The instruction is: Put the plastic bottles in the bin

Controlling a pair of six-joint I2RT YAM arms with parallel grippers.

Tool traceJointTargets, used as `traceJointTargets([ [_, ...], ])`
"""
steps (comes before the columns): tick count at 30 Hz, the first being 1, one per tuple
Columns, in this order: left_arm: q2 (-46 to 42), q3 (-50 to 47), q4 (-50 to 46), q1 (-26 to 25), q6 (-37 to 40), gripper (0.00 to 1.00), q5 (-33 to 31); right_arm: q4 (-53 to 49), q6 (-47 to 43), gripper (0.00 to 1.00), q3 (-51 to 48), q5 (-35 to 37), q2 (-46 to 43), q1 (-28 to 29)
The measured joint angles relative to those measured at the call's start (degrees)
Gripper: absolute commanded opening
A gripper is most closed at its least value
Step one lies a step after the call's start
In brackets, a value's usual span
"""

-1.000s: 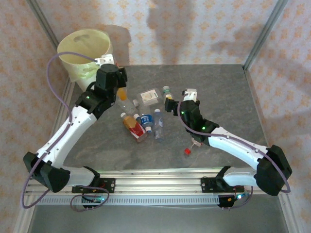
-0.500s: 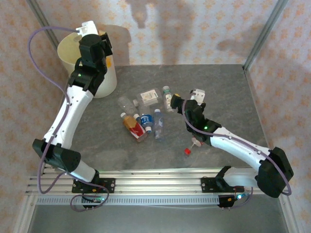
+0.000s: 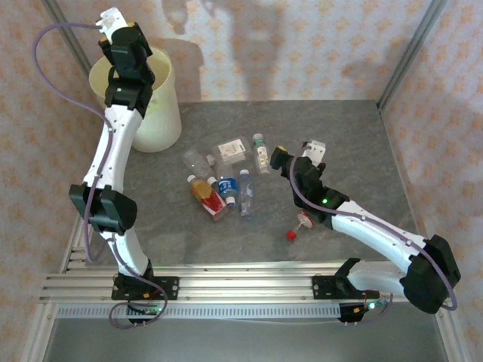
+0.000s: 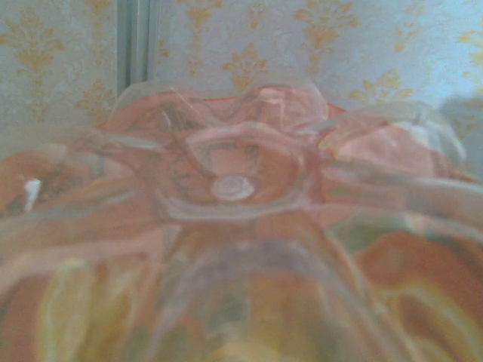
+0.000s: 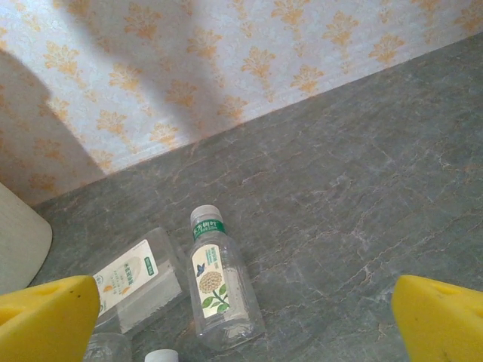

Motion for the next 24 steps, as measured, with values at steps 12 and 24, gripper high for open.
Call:
traceJointTargets([
  [12,10.5,5.7,-8.0,7.1,-0.1,0.62,22.8,-0.2,-1.4,0.99,-0.1,-1.0,0.0,-0.2],
  [24,18.2,13.7,-19.5,10.8,1.6,0.75,39.6,0.0,-3.8,0.99,-1.1,-3.3,0.8,-0.4],
])
